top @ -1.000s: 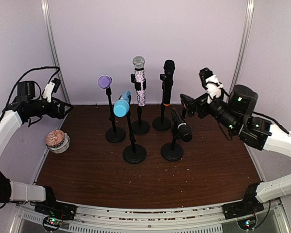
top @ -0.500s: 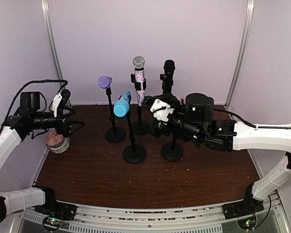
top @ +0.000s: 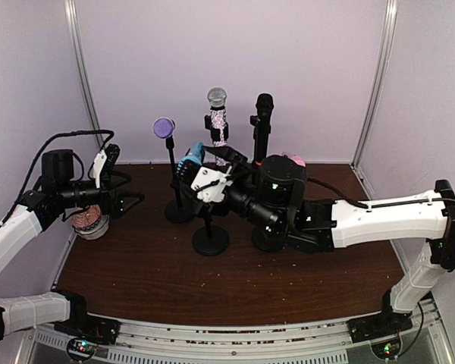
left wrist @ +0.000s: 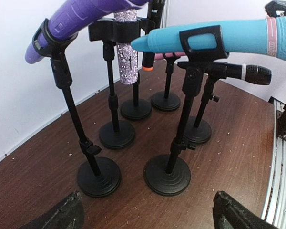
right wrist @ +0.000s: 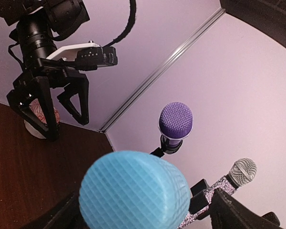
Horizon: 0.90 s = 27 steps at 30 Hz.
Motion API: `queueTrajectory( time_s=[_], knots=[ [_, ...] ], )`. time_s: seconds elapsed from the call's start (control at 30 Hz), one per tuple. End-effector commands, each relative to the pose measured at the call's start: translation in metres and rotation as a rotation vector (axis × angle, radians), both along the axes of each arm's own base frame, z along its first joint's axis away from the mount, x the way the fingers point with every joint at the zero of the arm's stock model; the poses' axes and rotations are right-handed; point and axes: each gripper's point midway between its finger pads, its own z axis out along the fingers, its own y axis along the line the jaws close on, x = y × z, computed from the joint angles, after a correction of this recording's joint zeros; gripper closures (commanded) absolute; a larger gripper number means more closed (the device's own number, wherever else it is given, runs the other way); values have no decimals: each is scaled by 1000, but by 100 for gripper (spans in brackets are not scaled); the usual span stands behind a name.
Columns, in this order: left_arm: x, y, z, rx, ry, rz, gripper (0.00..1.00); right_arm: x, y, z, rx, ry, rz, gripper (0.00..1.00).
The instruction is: Remove the microphone from the stand
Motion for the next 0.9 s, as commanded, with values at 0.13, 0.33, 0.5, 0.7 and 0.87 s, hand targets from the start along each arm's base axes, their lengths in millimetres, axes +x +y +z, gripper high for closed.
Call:
queueTrajectory(
  time_s=[0.13, 0.33, 0.5, 0.7, 0.87],
  knots=[
    [8, -4, 19, -42, -61, 19, 4, 14, 3, 37, 144, -78, -147, 21],
    [8, -5, 21, -44, -64, 21, 5, 26, 2, 45, 182, -101, -235, 40],
    [6, -7, 23, -50, -61, 20, 5, 30, -7, 49, 208, -106, -287, 56],
    [1, -23, 26, -55, -82, 7, 7, 27, -27, 52, 311, -29, -236, 71],
    [2, -47, 29, -82, -87, -5, 9, 24, -32, 54, 370, 54, -139, 77]
  ],
)
